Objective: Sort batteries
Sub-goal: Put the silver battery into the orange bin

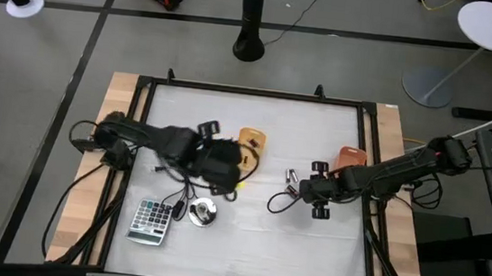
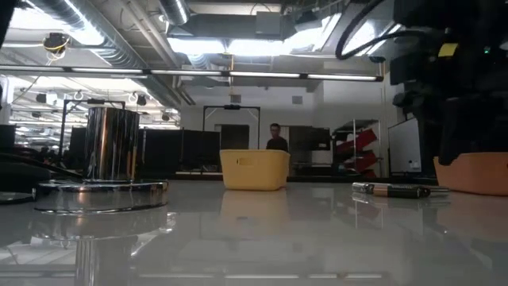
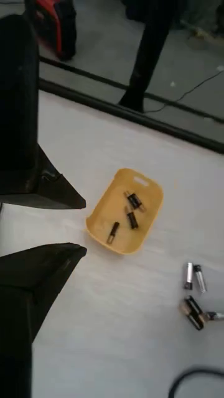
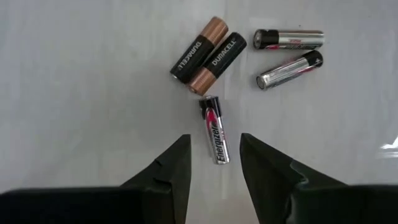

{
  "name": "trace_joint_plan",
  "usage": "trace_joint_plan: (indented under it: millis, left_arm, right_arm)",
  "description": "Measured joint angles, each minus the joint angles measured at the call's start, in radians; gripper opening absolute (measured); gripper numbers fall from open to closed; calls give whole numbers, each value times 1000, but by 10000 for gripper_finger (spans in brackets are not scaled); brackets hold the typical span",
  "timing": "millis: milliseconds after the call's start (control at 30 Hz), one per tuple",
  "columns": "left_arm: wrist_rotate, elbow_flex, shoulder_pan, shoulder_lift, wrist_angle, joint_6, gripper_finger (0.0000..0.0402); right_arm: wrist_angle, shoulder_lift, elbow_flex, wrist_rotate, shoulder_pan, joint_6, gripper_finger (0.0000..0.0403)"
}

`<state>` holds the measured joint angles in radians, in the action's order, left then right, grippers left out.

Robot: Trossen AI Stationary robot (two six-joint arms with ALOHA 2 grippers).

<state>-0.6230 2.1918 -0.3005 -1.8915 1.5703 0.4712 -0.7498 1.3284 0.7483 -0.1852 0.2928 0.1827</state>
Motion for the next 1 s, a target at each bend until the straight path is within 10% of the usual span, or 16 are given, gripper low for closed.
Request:
trace_joint_plan:
  millis: [600,1000]
  left_arm:
    - [-349,-818,-357,388,-219,642,88]
    - [-239,-1305,-263,444,-1220,226,88]
  right_arm:
    - [37,79,0,66,-100,-58,134]
    - [41,85,0,179,-156,-78,133]
